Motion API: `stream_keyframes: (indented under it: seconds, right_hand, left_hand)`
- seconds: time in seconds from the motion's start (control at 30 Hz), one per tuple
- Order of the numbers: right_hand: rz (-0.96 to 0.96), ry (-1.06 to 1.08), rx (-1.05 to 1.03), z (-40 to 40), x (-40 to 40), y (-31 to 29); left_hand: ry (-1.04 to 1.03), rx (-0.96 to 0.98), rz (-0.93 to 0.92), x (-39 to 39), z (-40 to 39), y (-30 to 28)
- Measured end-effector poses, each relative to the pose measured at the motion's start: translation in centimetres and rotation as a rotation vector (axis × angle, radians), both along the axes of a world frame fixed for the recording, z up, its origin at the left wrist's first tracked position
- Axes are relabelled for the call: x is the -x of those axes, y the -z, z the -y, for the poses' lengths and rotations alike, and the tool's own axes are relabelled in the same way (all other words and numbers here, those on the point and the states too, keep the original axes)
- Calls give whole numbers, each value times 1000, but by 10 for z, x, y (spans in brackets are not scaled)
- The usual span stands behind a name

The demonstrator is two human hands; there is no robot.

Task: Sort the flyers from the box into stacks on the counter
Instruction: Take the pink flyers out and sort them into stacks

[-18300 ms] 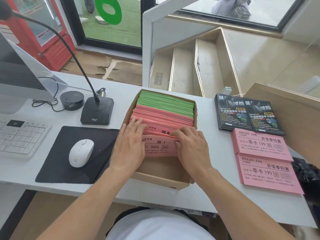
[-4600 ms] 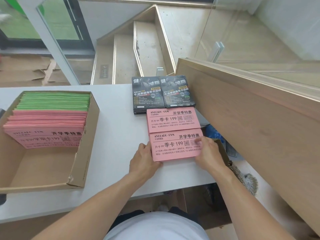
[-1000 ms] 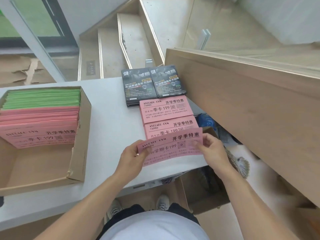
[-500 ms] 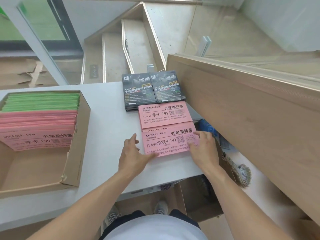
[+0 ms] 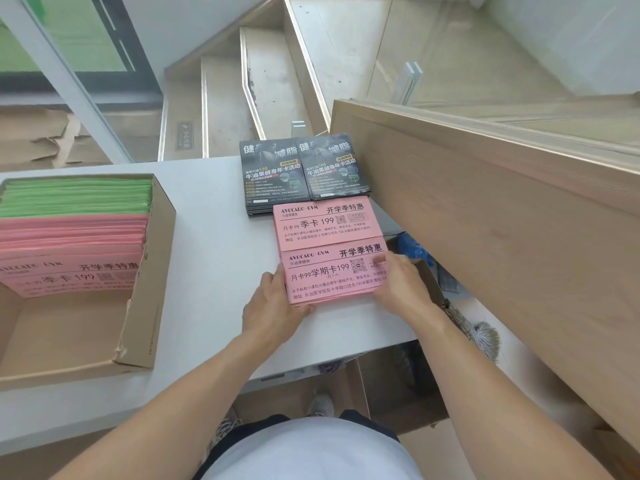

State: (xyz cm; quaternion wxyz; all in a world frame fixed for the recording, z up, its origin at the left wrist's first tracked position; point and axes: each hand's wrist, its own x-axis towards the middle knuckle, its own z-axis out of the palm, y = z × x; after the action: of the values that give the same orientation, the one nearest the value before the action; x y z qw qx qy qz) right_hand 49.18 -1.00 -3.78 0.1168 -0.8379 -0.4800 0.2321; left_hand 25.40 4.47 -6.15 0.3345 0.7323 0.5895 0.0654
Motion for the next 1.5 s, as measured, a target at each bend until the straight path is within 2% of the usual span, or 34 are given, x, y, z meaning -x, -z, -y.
stream_keyframes:
  seconds: [0.67, 0.8, 0.87, 1.03, 1.2, 1.3, 1.4, 1.5]
  right_hand:
    - [-45, 0, -8, 3, 2, -10]
    - [127, -70, 19, 5, 15, -20]
    - [130, -114, -24, 3, 29, -30]
    - [-6, -210, -210, -21, 88, -51]
    - [-95, -399, -334, -52, 167, -57]
    - [-118, -528, -380, -66, 215, -60]
    - [-90, -630, -420, -82, 254, -64]
    - [-5, -700, -395, -100, 285, -67]
  left_hand:
    - [35, -35, 42, 4, 2, -1]
    - [3, 97, 84, 9, -1, -7]
    - [-15, 102, 125, 16, 2, -16]
    - [-116, -91, 410, 55, 10, -54]
    - [-195, -333, 468, 130, -5, -85]
    - [-289, -452, 399, 187, -24, -91]
    - [-320, -476, 148, 246, -44, -90]
    - [-271, -471, 18, 289, -63, -85]
